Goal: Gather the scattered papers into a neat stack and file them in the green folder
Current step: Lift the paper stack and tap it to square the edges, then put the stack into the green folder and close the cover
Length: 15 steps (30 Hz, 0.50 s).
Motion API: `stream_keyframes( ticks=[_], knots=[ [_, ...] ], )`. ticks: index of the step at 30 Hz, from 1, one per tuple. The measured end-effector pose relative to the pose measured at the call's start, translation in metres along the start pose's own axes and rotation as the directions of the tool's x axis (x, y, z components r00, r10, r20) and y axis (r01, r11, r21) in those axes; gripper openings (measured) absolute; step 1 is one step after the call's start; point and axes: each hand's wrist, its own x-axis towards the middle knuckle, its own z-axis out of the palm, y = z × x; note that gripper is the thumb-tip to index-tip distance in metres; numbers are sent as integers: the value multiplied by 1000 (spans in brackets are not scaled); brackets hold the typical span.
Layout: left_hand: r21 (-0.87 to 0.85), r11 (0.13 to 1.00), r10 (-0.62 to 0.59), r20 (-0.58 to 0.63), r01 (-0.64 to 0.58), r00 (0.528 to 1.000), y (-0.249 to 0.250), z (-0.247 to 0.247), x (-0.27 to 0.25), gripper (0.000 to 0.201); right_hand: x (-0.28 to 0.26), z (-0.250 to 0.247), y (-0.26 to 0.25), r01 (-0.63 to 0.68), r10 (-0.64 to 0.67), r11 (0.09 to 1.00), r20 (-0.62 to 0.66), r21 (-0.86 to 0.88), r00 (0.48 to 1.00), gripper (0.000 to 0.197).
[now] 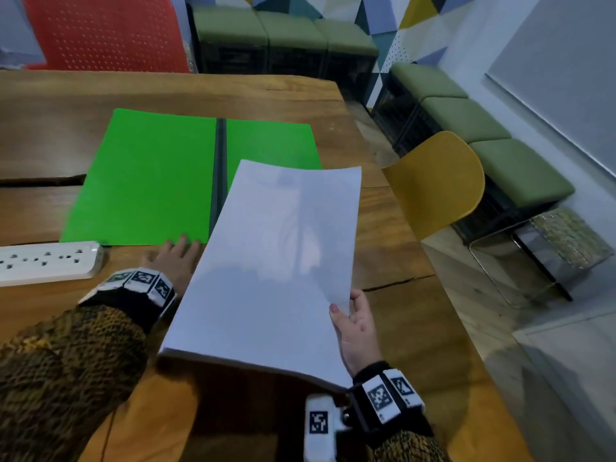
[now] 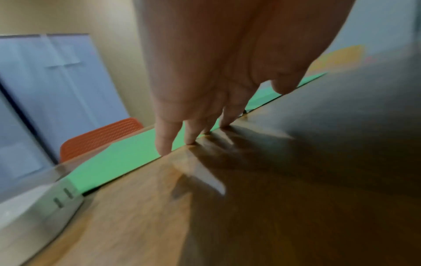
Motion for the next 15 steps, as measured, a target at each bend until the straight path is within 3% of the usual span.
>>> stream_keyframes(
  ticks=[2, 9, 15],
  knots=[
    [91, 995, 26, 20, -27, 999, -3, 8, -13, 74, -8, -4, -2, 4, -4, 1000, -20, 13, 1000, 25],
    [131, 988, 89, -61, -80, 994, 2, 27, -69, 64, -40, -23, -5, 47, -41, 997, -109, 62, 993, 29],
    [34, 980, 199, -72, -197, 977, 17, 62, -114, 56, -66, -47, 24, 68, -57, 997, -299, 25, 953, 33]
  ],
)
